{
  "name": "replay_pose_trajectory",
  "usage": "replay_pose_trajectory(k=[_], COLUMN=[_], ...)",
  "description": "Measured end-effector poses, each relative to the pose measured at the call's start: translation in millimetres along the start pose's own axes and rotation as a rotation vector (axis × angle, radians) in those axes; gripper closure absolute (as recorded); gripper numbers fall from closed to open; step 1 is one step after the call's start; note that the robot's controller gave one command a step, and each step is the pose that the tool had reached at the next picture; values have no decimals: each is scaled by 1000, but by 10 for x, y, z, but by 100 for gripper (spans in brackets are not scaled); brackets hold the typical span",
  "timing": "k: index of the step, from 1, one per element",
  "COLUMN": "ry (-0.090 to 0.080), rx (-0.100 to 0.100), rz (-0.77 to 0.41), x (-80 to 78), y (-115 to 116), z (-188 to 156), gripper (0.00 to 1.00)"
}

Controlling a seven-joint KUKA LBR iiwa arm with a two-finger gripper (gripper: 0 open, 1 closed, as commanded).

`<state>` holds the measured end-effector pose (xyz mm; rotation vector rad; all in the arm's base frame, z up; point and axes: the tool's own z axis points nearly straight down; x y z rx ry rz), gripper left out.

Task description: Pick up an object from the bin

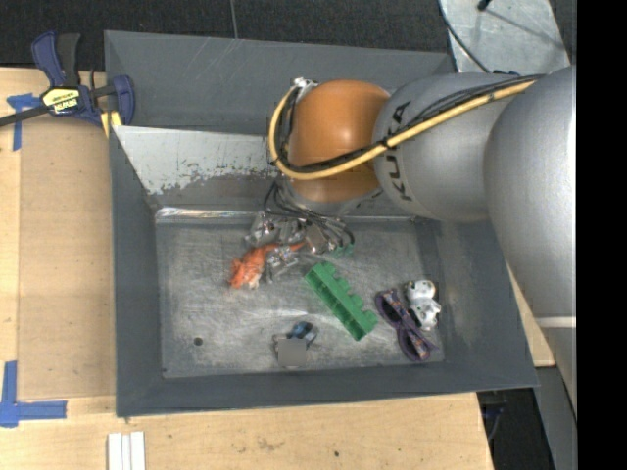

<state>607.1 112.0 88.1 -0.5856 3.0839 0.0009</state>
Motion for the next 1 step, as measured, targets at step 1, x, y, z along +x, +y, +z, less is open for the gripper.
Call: replay_pose_trajectory(k=[1], ry=[-2], rx=[1], rz=[2], x=[278], y=[-5], z=[-1450], gripper=[100])
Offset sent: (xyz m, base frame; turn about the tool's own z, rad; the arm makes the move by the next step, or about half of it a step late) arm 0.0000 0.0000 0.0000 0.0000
